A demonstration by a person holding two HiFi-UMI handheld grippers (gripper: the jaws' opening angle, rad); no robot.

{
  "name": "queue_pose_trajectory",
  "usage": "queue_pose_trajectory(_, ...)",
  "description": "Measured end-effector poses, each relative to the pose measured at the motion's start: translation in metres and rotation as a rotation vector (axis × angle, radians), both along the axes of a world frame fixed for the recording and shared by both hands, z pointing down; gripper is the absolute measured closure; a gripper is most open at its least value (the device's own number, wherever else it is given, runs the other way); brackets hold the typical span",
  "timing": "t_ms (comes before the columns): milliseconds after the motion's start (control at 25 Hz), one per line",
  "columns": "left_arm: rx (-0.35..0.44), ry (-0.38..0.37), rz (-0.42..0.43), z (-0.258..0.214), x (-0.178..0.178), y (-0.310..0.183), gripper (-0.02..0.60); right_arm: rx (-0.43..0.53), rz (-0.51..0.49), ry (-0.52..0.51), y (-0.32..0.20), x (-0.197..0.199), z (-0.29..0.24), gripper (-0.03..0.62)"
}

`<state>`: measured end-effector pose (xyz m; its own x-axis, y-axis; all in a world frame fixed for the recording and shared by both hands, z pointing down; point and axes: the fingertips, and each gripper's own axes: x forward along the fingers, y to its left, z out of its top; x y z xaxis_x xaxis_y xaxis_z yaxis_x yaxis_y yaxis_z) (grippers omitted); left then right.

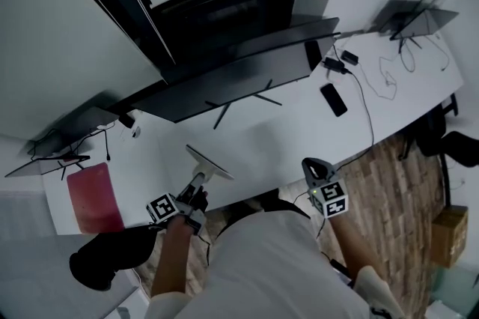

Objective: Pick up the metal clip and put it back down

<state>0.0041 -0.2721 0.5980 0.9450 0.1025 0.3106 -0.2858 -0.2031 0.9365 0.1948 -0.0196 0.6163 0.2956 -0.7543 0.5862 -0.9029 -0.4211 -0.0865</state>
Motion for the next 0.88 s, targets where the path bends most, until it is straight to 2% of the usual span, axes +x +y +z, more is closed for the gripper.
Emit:
queue_pose_trajectory(120, -0.023, -0.003, 0.018, 0.005, 0.015, 0.006, 0.548, -0.008, 0.012, -0.013, 0.004, 0.003, 0.006, 0.558)
queue_pose_trajectory(320, -0.017, -0.027, 0.055, 0.022, 0.036, 0.009, 0.549, -0.016, 0.026, -0.024, 0.008, 0.01, 0.017, 0.559)
queue_pose_trajectory(560, -0.028, -0.048, 0.084, 0.044, 0.066, 0.015, 0.548, -0.055, 0.005, -0.033, 0.006, 0.021, 0.031, 0.559)
queue_pose_trajectory(720, -0.039, -0.058, 0.101, 0.063, 0.087, 0.02, 0.548, -0.097, 0.006, -0.073, 0.011, 0.025, 0.052, 0.559)
queue_pose_trajectory(880, -0.072, -0.07, 0.102, 0.082, 0.108, 0.032, 0.548, -0.057, 0.016, -0.074, 0.001, 0.04, 0.058, 0.559)
